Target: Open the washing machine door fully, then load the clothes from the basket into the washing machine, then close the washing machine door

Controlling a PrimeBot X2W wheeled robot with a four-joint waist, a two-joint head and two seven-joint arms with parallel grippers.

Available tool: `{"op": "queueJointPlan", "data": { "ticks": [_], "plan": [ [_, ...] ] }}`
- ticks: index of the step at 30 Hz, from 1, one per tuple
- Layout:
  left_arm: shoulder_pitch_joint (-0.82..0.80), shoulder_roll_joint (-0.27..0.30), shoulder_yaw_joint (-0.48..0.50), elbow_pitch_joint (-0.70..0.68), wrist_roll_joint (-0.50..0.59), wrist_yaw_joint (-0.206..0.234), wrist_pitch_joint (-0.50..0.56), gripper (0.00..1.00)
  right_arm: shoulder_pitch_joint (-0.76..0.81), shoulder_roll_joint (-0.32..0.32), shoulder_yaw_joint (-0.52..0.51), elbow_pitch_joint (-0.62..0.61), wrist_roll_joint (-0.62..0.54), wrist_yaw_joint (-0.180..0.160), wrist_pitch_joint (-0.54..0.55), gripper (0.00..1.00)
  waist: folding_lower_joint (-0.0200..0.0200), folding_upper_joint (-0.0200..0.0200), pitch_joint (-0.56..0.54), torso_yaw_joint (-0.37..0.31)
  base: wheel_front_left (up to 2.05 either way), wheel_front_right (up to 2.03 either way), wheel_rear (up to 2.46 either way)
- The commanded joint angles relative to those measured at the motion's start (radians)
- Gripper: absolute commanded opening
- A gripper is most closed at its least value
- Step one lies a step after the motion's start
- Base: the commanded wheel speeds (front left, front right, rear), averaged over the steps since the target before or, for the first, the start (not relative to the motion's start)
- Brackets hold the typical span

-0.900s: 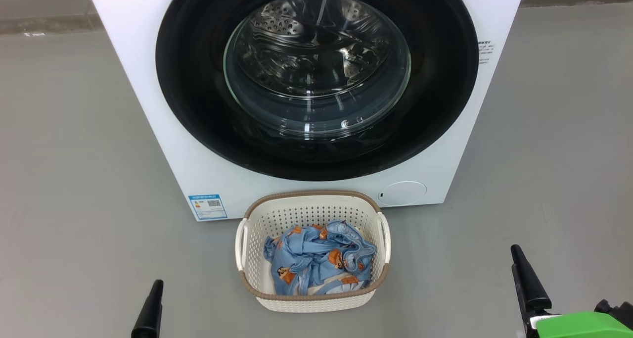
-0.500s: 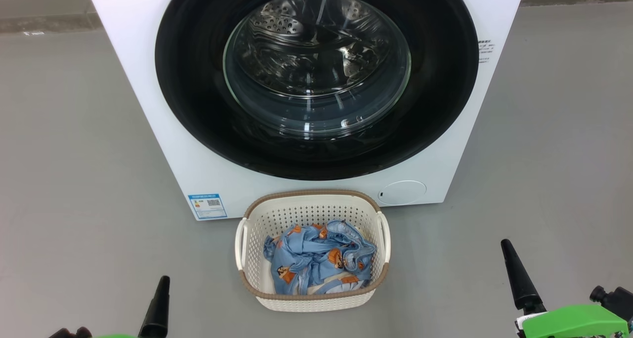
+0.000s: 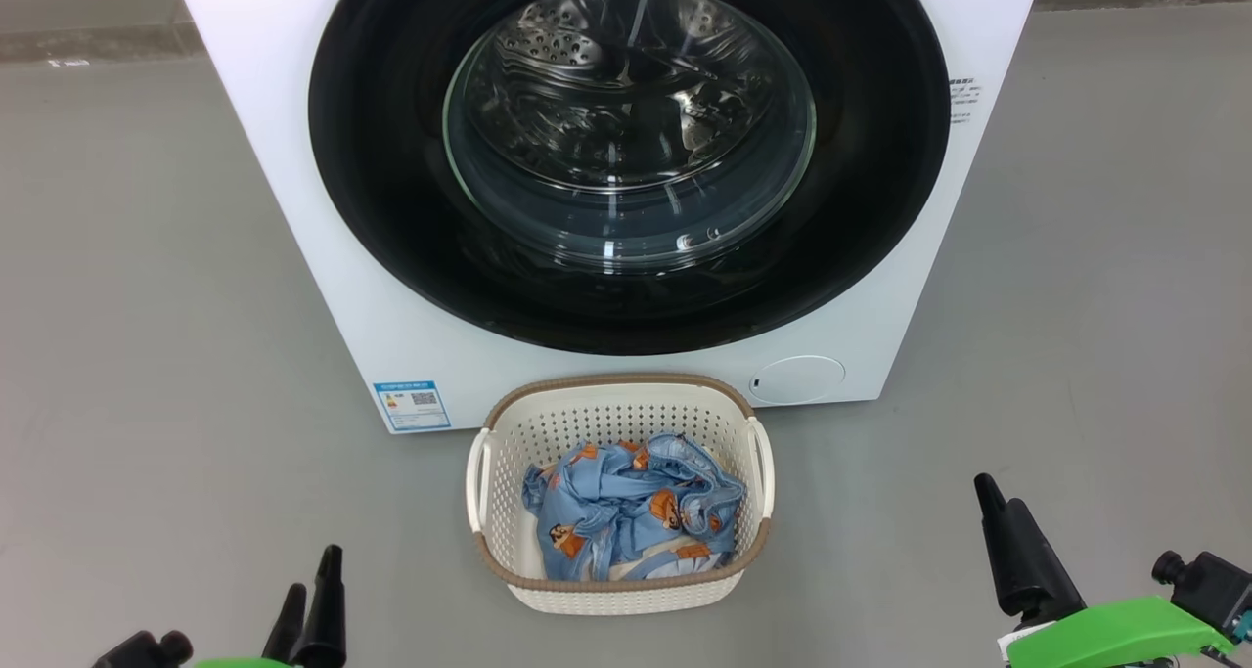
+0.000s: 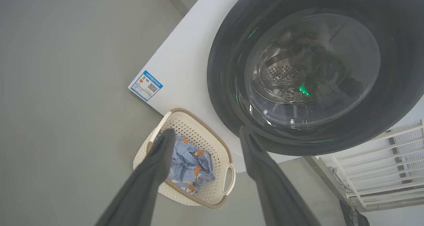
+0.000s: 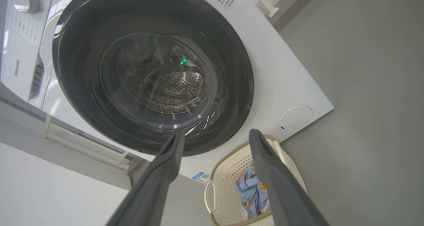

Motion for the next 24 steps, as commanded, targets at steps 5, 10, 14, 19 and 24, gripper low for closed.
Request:
{"op": "queueJointPlan", "data": {
  "ticks": [5,10,14,19,24],
  "plan": [
    [-0.010,0.023,0.003,-0.027,0.096,-0.002,-0.025,1.00,-0.010,-0.016,0.024,-0.027,-0.088,0.001,-0.023,1.00,-0.0001,0.0000,0.001,0.001,0.00,0.00,0.00],
    [-0.007,0.030,0.004,-0.026,0.164,0.002,-0.040,1.00,-0.007,-0.022,0.034,-0.021,-0.154,0.001,-0.038,1.00,-0.0001,0.0000,0.002,0.001,0.00,0.00,0.00],
    [-0.005,0.034,0.001,-0.025,0.218,0.006,-0.051,1.00,-0.007,-0.028,0.045,-0.016,-0.208,0.001,-0.050,1.00,-0.0001,0.0000,0.003,0.000,0.00,0.00,0.00],
    [-0.003,0.039,-0.006,-0.021,0.287,0.012,-0.066,1.00,-0.009,-0.039,0.064,0.000,-0.280,0.001,-0.064,1.00,-0.0001,0.0000,0.005,0.000,0.00,0.00,0.00],
    [-0.002,0.048,-0.014,-0.017,0.356,0.023,-0.081,1.00,-0.015,-0.049,0.077,0.007,-0.359,0.001,-0.079,1.00,-0.0001,0.0000,0.006,-0.001,0.00,0.00,0.00]
  ]
}}
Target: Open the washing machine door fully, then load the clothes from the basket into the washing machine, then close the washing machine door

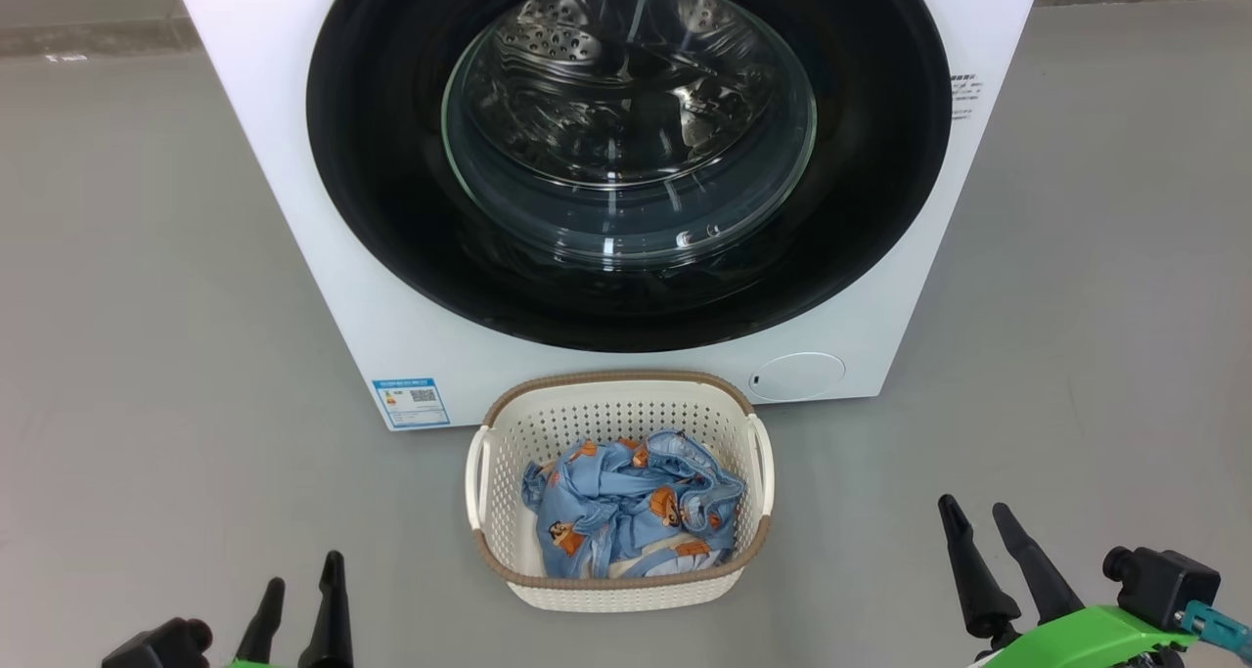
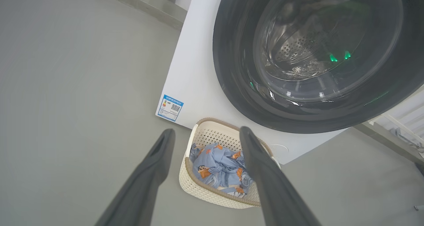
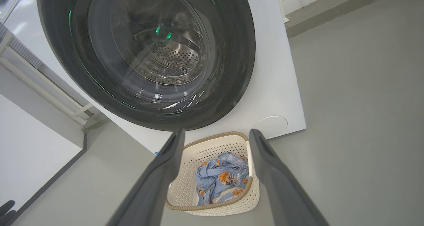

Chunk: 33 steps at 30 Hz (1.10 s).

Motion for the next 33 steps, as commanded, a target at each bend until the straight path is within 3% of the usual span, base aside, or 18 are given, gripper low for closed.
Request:
{"op": "queueJointPlan", "data": {
  "ticks": [1,12,33],
  "plan": [
    [-0.010,0.021,0.016,-0.021,0.035,0.005,-0.013,1.00,-0.016,-0.018,0.019,-0.022,-0.038,0.001,-0.018,1.00,-0.0001,-0.0001,0.000,0.000,0.00,0.00,0.00],
    [0.001,0.031,0.009,-0.037,0.177,0.022,-0.048,1.00,-0.015,-0.024,0.027,-0.041,-0.231,0.001,-0.053,1.00,-0.0001,-0.0001,-0.003,0.001,0.00,0.00,0.00],
    [0.029,0.027,0.028,-0.086,0.422,0.031,-0.107,1.00,0.027,-0.001,-0.011,-0.097,-0.495,0.002,-0.112,1.00,-0.0001,-0.0001,-0.004,-0.014,0.00,0.00,0.00]
  ]
}}
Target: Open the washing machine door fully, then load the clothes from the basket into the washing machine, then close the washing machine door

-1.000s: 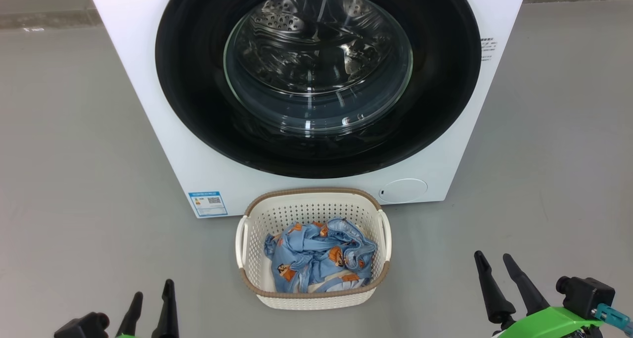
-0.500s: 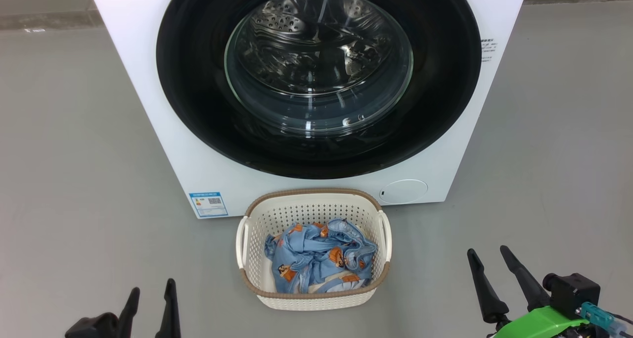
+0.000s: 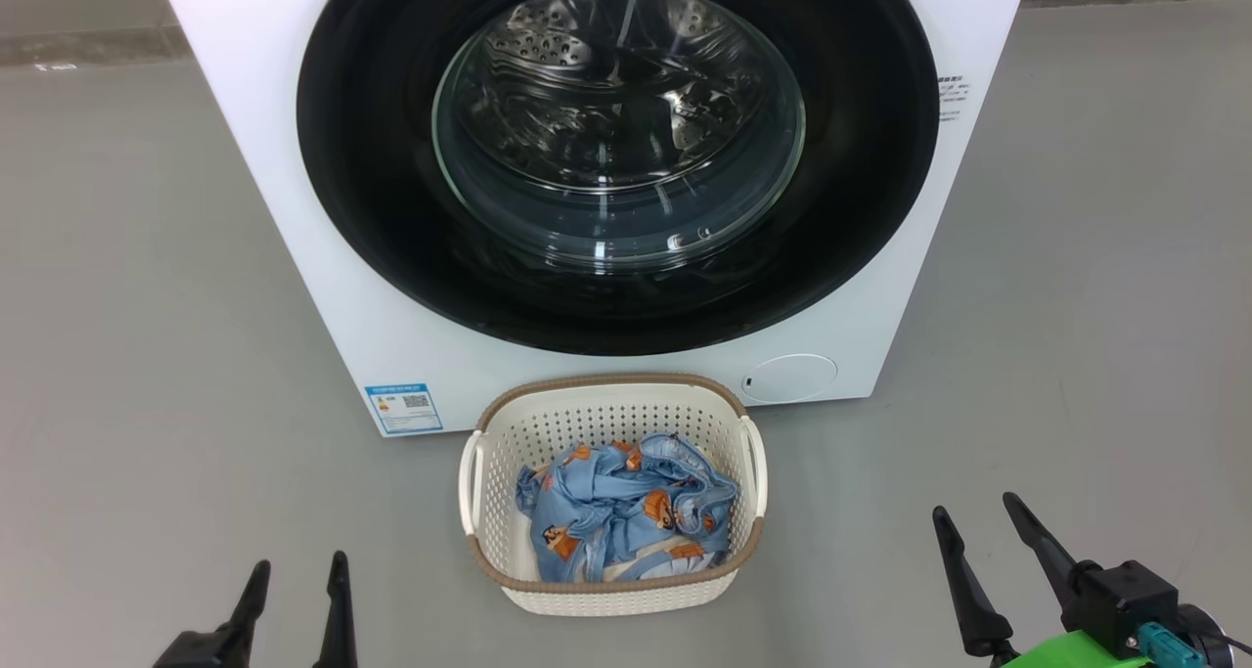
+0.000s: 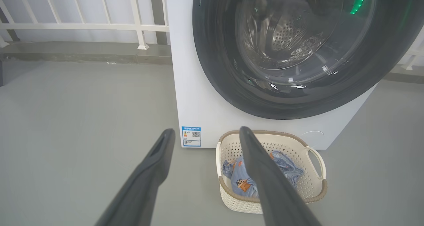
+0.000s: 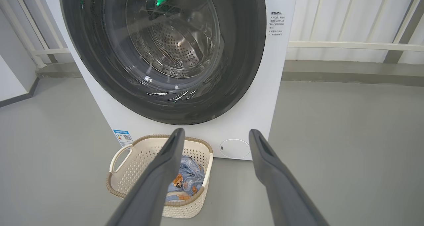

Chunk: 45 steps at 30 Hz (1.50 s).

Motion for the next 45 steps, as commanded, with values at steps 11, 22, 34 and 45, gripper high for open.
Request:
{"op": "queueJointPlan", "data": {
  "ticks": [11,22,34,45],
  "plan": [
    [-0.007,0.013,0.047,-0.043,0.169,0.014,-0.047,1.00,-0.006,-0.011,0.024,-0.053,-0.179,0.002,-0.048,1.00,0.0000,0.0000,-0.001,-0.005,0.00,0.00,0.00],
    [-0.006,0.008,0.073,-0.041,0.196,0.011,-0.054,1.00,-0.007,-0.008,0.015,-0.056,-0.212,0.002,-0.055,1.00,0.0000,0.0000,-0.001,-0.003,0.00,0.00,0.00],
    [-0.010,0.003,0.093,-0.033,0.200,0.004,-0.054,1.00,-0.008,-0.005,0.015,-0.051,-0.208,0.002,-0.055,1.00,0.0000,0.0000,-0.003,-0.003,-0.01,0.04,-0.03],
    [-0.011,0.001,0.098,-0.033,0.206,0.000,-0.054,1.00,-0.009,-0.003,0.018,-0.049,-0.207,0.002,-0.055,1.00,0.0000,0.0000,-0.004,-0.010,0.56,0.64,-1.20]
  ]
}}
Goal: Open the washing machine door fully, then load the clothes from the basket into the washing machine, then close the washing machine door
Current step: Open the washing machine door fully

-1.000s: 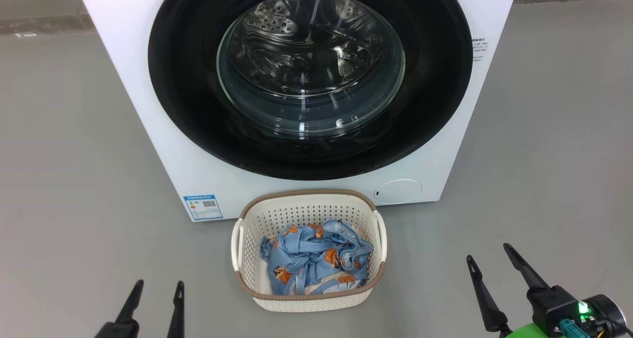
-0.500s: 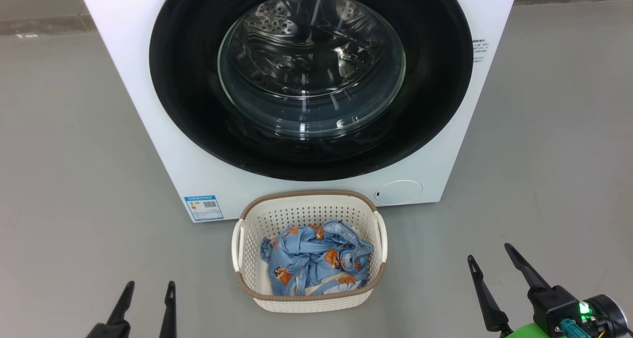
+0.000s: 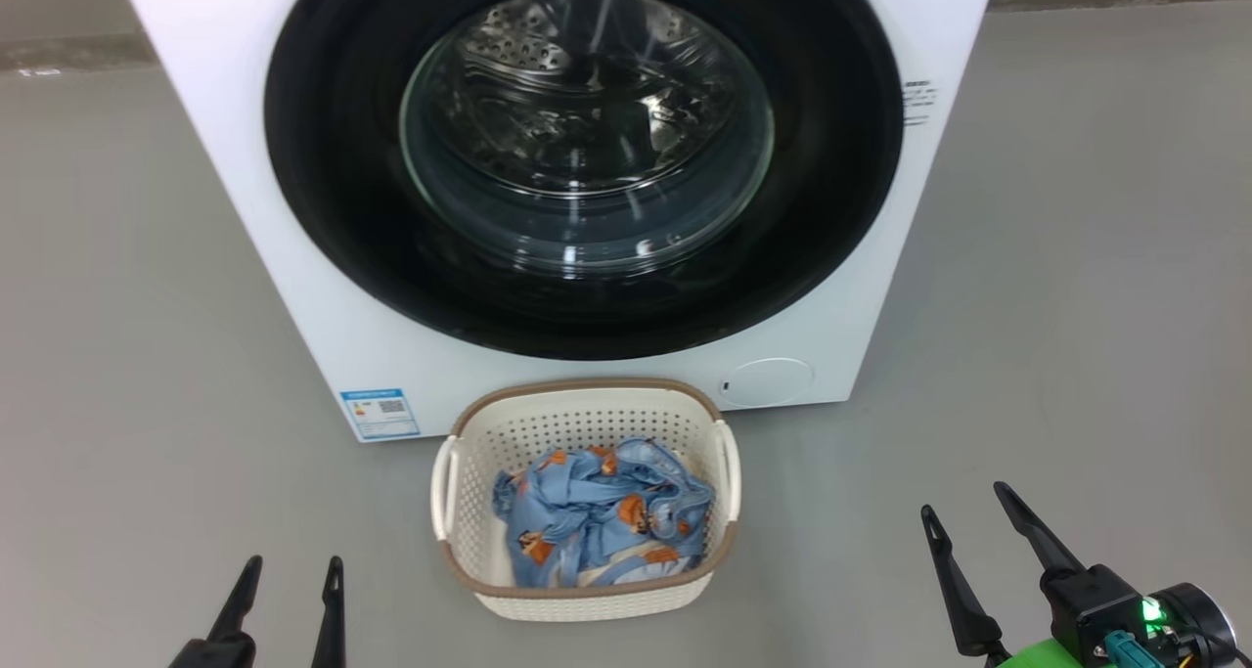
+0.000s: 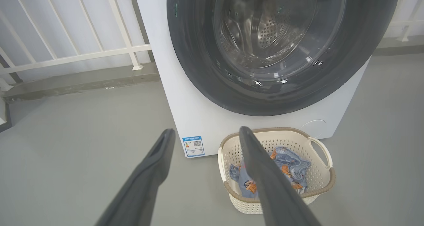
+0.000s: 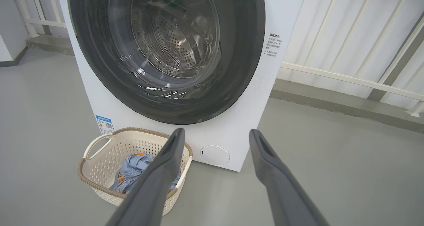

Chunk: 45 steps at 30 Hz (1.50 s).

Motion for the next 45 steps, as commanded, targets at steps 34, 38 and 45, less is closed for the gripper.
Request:
{"op": "queueJointPlan", "data": {
  "ticks": [34,38,45],
  "plan": [
    [-0.022,0.001,0.047,-0.052,-0.019,0.009,-0.013,1.00,-0.008,0.003,0.020,-0.031,0.036,0.002,-0.012,1.00,0.0000,0.0000,0.015,-0.021,0.78,0.84,-1.62],
    [-0.022,0.001,0.050,-0.049,-0.018,0.007,-0.013,1.00,-0.009,0.008,0.015,-0.034,0.051,0.002,-0.012,1.00,0.0000,0.0000,0.018,-0.020,0.00,0.00,0.00],
    [-0.022,0.001,0.045,-0.050,-0.025,0.012,-0.013,1.00,-0.009,0.001,0.033,-0.038,0.071,0.002,-0.012,0.00,0.0000,0.0000,0.017,-0.016,0.00,0.00,0.00]
  ]
}}
